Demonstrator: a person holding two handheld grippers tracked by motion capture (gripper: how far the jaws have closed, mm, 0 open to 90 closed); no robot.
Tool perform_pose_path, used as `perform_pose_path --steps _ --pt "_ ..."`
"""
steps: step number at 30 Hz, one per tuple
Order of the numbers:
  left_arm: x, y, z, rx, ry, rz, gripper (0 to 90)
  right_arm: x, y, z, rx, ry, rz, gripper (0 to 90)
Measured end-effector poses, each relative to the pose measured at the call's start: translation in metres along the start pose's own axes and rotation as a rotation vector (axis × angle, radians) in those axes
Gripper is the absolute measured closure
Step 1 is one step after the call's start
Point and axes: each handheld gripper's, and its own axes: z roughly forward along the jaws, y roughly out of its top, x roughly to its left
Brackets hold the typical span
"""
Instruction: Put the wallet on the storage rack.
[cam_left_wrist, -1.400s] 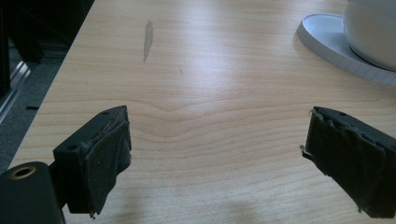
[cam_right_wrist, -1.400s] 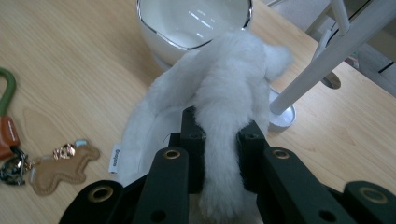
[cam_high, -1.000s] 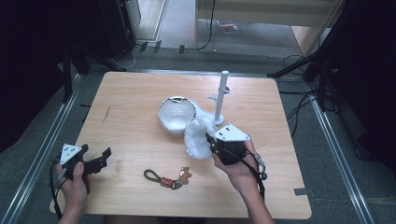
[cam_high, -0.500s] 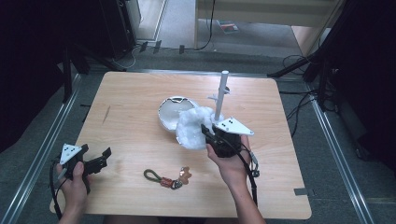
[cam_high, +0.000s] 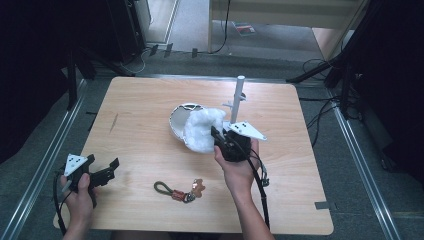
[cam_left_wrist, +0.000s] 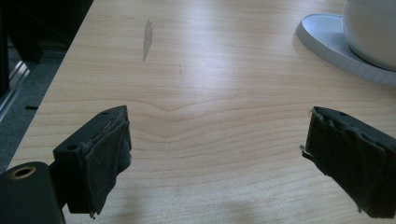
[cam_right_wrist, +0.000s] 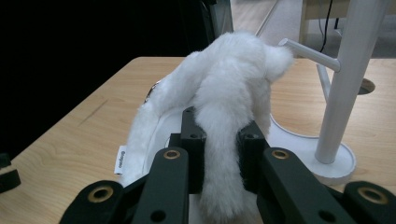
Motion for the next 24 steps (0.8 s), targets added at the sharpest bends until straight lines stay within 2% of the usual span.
perform_pose_path --steps 4,6,8,14,18,21,24 --pt "0.000 0.000 0.000 0.001 -0.001 0.000 7.3 0.001 -0.001 0.006 -0.003 -0.004 0.040 78.4" --pt "0.000 0.000 0.000 0.001 -0.001 0.000 7.3 0.002 -0.001 0.008 -0.005 -0.011 0.042 78.4" --pt "0.000 0.000 0.000 0.001 0.000 0.001 7.3 0.007 -0.002 0.012 -0.015 -0.046 0.030 78.5" --pt "-0.002 0.000 0.000 0.002 0.002 0.005 7.3 0.010 -0.003 0.022 -0.008 -0.056 0.063 78.5" --pt "-0.001 0.000 0.000 0.001 0.001 0.003 7.3 0.017 -0.007 0.032 0.014 -0.091 0.089 78.5" --pt "-0.001 0.000 0.000 0.001 0.001 0.003 7.3 0.019 -0.009 0.035 0.037 -0.115 0.126 78.4" --pt "-0.001 0.000 0.000 0.000 0.001 0.004 7.3 0.021 -0.010 0.037 0.064 -0.174 0.167 78.3"
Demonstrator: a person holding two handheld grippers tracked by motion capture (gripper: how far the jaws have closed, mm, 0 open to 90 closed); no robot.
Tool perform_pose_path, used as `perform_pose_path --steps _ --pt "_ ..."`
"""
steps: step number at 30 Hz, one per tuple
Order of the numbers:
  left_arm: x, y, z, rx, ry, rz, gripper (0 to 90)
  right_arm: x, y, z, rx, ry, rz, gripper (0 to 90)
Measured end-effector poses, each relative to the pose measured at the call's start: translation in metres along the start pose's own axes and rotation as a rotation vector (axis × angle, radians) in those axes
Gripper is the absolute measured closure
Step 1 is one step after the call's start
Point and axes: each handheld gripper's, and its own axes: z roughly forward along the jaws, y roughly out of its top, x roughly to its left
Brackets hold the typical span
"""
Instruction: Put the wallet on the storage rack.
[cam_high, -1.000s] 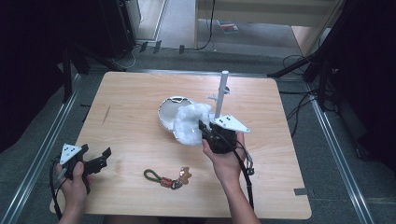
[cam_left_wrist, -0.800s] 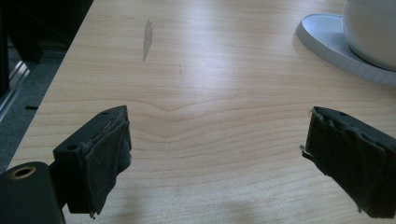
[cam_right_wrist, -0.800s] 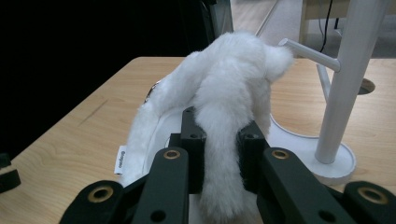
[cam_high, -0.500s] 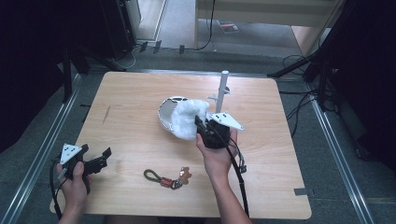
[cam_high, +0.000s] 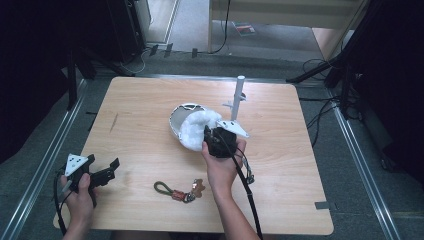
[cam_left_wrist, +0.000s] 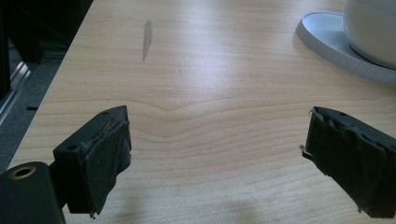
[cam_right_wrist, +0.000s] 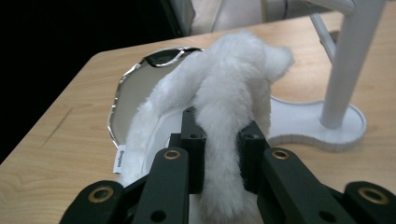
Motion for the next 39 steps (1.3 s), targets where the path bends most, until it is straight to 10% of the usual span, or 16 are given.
perform_pose_path --steps 22,29,39 --pt "0.000 0.000 0.000 0.002 -0.001 0.007 7.3 0.020 0.003 0.024 -0.015 -0.078 0.091 74.9" --pt "0.000 0.000 0.000 0.005 -0.001 0.009 7.3 0.012 0.005 0.023 0.000 0.032 0.079 53.6" --pt "0.000 0.000 0.000 0.004 0.000 0.011 7.3 0.008 0.001 0.010 0.032 0.143 -0.056 35.0"
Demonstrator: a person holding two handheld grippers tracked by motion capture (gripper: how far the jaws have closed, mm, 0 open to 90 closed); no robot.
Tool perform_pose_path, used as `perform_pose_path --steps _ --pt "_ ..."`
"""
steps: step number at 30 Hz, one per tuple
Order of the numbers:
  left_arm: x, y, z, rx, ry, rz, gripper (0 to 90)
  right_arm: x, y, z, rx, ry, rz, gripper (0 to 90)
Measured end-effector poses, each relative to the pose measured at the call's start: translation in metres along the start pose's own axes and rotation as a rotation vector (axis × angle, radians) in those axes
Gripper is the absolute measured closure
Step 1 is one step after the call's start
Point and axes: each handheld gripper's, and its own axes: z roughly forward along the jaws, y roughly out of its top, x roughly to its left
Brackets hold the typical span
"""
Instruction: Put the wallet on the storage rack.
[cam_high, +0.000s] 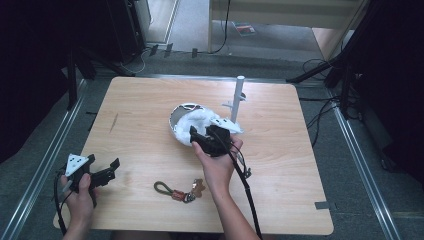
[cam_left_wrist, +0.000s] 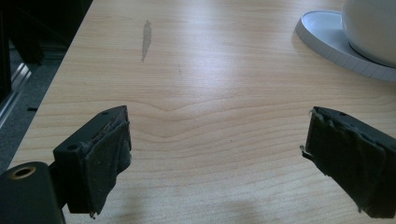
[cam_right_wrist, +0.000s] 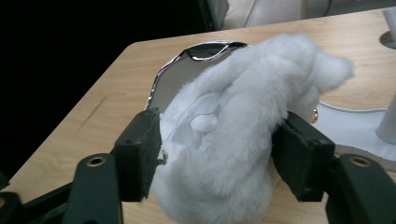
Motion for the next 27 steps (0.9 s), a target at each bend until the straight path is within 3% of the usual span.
perform_pose_path --steps 6,10,11,12,17,22,27 --pt "0.000 0.000 0.000 0.002 -0.001 -0.001 7.3 -0.001 -0.005 -0.004 0.051 0.051 -0.125 23.8" --pt "0.000 0.000 0.000 -0.001 0.000 -0.003 7.3 0.003 -0.010 -0.004 0.082 0.031 -0.220 19.9" --pt "0.000 0.000 0.000 -0.001 0.000 -0.003 7.3 0.003 -0.010 -0.004 0.082 0.031 -0.220 19.9" --pt "-0.001 0.000 0.000 -0.001 0.002 -0.005 7.3 0.006 -0.012 -0.005 0.091 0.019 -0.268 19.2" --pt "0.000 0.000 0.000 0.000 0.001 0.000 7.3 0.009 -0.014 -0.007 0.092 0.020 -0.308 18.4" --pt "0.000 0.000 0.000 -0.002 0.001 -0.004 7.3 0.009 -0.021 -0.005 0.123 -0.015 -0.378 18.3" --pt "0.000 0.000 0.000 -0.002 0.000 -0.005 7.3 0.009 -0.025 -0.002 0.148 -0.008 -0.405 15.2"
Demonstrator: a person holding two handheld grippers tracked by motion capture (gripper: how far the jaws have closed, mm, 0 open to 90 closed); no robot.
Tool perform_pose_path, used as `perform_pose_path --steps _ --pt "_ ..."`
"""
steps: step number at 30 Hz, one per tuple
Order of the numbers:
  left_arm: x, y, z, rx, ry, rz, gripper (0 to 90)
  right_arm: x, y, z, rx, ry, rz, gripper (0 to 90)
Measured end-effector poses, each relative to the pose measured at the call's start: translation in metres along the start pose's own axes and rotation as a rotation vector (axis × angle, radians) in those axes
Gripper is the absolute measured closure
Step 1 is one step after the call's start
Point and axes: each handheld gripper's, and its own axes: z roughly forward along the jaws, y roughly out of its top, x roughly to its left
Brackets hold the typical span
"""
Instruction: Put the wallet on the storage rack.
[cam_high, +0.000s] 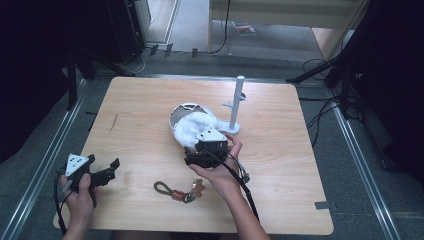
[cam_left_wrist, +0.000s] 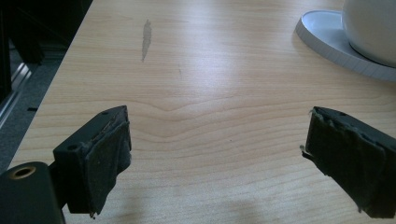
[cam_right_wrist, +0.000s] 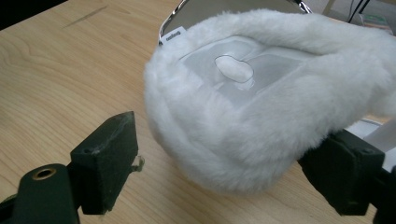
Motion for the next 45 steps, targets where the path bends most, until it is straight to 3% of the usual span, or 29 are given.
perform_pose_path --steps 4,9,16,26,30,35,40,45 --pt "0.000 0.000 0.000 0.003 -0.001 0.002 7.3 0.000 -0.002 0.000 -0.017 -0.004 -0.023 16.1" --pt "0.000 0.000 0.000 0.001 0.000 0.000 7.3 0.002 0.000 -0.007 -0.088 -0.009 -0.041 19.4" --pt "0.000 0.000 0.000 0.002 0.002 0.000 7.3 0.005 0.007 -0.007 -0.110 -0.030 -0.060 23.3" --pt "0.000 0.000 0.000 0.003 0.004 -0.002 7.3 0.006 0.011 -0.006 -0.155 -0.059 -0.105 41.4" --pt "0.000 0.000 0.000 0.003 0.003 -0.003 7.3 0.006 0.012 -0.006 -0.165 -0.061 -0.100 47.4" --pt "0.001 0.000 0.000 0.005 0.002 -0.001 7.3 0.009 0.018 -0.007 -0.226 -0.073 -0.099 57.0" --pt "0.001 0.000 0.000 0.001 0.001 -0.006 7.3 0.010 0.024 -0.004 -0.236 -0.086 -0.093 57.8" --pt "0.001 0.000 0.000 -0.002 0.000 -0.011 7.3 0.012 0.027 -0.003 -0.241 -0.115 -0.114 43.4"
